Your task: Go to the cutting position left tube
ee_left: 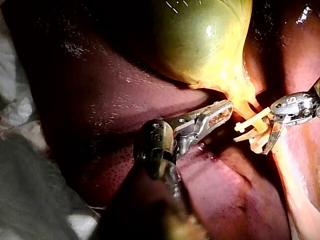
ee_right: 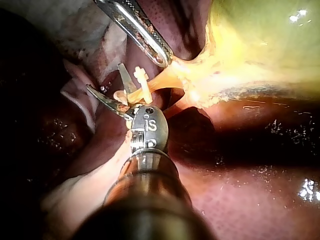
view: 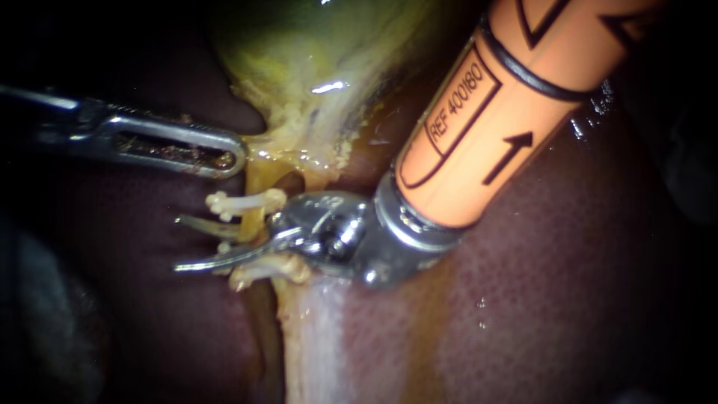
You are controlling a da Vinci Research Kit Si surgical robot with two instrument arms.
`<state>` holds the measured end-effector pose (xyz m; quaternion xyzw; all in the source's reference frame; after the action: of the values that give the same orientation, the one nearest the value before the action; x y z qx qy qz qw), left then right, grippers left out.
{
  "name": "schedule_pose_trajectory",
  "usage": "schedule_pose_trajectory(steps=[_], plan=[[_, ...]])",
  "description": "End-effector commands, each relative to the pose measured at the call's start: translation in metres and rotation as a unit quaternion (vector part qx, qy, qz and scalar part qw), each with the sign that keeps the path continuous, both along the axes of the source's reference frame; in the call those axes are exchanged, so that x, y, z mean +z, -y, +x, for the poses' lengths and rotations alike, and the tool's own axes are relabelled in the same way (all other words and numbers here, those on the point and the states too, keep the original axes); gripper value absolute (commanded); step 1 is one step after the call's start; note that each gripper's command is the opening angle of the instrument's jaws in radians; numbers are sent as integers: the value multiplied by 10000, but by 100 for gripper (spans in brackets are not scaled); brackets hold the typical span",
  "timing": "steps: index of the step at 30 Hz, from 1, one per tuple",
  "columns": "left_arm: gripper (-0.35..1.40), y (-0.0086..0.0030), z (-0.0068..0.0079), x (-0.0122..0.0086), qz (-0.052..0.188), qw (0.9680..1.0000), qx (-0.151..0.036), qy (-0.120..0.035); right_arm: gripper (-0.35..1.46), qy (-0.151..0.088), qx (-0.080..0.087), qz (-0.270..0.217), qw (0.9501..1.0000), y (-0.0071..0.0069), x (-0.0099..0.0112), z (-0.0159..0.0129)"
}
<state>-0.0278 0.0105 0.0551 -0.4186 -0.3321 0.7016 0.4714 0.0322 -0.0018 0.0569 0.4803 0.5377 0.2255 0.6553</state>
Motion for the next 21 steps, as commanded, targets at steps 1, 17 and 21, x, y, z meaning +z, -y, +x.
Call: schedule_pose_trajectory(steps=[1, 17, 21], plan=[[-35, 0, 0, 0, 0, 10000, 0, 1, 131, 0, 2, 2, 10000, 0, 1, 0], [-35, 0, 0, 0, 0, 10000, 2, 2, -35, 664, 162, 784, 9946, -13, 21, -10], [-35, 0, 0, 0, 0, 10000, 1, 1, -35, 674, 138, 762, 9947, -10, 26, -9]])
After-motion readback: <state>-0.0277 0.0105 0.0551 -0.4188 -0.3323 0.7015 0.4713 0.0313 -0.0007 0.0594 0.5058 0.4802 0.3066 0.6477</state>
